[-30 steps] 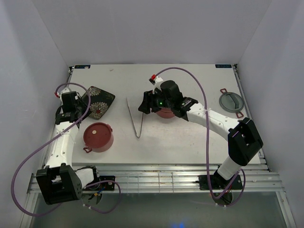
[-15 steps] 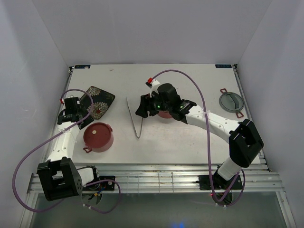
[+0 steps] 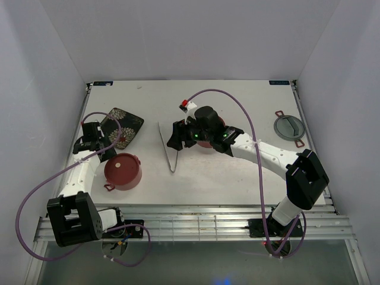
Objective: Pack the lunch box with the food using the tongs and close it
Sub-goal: Adjust the packing box at the center of the board.
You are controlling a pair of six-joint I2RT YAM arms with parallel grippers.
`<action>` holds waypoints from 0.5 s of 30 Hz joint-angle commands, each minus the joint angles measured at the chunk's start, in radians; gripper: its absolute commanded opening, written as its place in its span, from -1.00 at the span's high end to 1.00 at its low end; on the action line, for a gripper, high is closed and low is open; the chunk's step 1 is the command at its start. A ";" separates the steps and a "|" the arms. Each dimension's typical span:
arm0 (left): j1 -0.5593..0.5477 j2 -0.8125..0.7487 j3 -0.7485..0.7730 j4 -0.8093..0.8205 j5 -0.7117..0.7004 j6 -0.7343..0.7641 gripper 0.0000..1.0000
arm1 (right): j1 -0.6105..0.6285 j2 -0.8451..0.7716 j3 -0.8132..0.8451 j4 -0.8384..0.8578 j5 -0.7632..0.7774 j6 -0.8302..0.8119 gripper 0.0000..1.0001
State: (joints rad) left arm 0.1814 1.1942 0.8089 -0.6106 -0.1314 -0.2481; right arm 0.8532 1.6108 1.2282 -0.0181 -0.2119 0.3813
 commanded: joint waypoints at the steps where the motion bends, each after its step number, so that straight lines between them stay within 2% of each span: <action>1: 0.006 0.036 0.001 0.005 -0.004 0.033 -0.15 | 0.003 -0.011 0.007 0.052 -0.009 -0.016 -0.37; 7: 0.013 0.114 0.013 0.012 0.059 0.046 -0.13 | 0.003 -0.012 0.014 0.046 -0.006 -0.025 -0.37; 10: 0.013 0.151 0.015 0.015 0.107 0.053 -0.06 | 0.003 -0.014 0.014 0.041 0.002 -0.032 -0.37; 14: 0.015 0.137 0.016 0.011 0.179 0.070 0.26 | 0.003 -0.012 0.020 0.033 0.009 -0.033 -0.37; 15: 0.013 0.118 0.015 0.011 0.191 0.073 0.27 | 0.003 -0.012 0.022 0.032 0.011 -0.033 -0.37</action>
State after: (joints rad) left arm 0.1951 1.3155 0.8352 -0.5854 -0.0277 -0.1917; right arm 0.8532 1.6108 1.2282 -0.0185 -0.2115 0.3649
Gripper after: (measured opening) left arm 0.386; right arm 0.687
